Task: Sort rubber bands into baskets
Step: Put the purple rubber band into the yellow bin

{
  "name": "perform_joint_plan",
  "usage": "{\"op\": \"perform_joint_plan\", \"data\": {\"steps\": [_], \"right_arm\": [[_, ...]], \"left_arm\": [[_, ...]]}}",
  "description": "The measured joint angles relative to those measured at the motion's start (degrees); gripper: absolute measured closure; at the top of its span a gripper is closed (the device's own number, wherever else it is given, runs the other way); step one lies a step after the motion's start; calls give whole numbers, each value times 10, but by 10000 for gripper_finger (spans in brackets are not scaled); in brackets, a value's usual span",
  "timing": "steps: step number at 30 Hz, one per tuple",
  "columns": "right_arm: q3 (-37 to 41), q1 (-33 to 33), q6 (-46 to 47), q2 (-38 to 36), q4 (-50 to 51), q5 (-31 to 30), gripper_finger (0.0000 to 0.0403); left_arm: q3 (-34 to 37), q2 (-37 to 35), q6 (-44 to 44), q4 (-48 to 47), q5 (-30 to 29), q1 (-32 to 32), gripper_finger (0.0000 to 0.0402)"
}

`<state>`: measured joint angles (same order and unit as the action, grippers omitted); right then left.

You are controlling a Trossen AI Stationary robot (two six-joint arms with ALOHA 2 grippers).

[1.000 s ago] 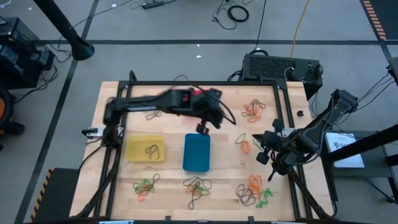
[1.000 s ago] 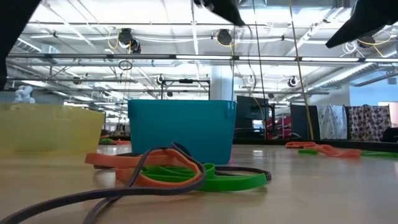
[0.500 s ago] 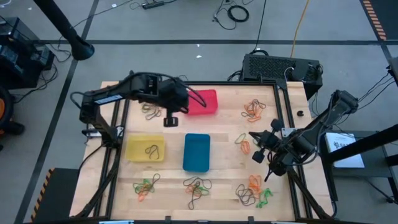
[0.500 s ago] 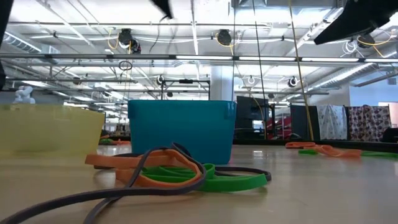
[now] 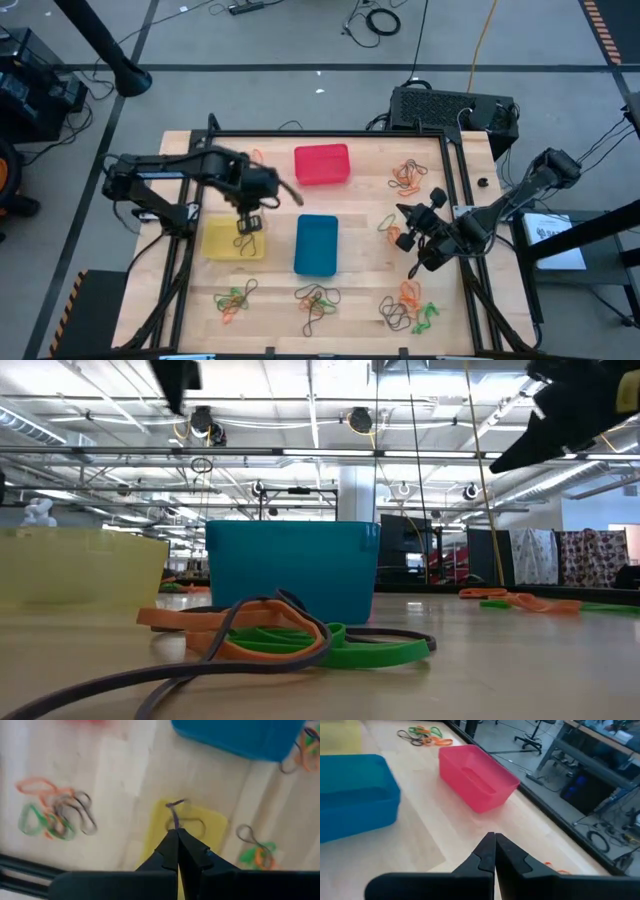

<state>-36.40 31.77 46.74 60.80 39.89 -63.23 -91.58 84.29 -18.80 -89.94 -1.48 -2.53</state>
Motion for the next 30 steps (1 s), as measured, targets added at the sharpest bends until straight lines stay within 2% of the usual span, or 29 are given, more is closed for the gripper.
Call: {"op": "perform_joint_plan", "data": {"steps": [10,16,19,23,27,30], "right_arm": [[0,-56,-152,0,-122,4,403],[0,-81,-152,0,-126,17,403],[1,-100,-158,4,-146,67,403],[34,-126,-243,18,-265,129,403],[70,-165,-366,30,-436,257,403],[87,-191,-424,43,-548,347,403]], "left_arm": [[111,-88,-156,11,-3,-78,400],[198,-103,-215,24,30,-112,400],[236,-103,-228,33,34,-120,400],[297,-103,-196,113,33,-121,400],[345,-103,-149,184,40,-108,400],[369,-103,-122,227,34,-89,400]]}}
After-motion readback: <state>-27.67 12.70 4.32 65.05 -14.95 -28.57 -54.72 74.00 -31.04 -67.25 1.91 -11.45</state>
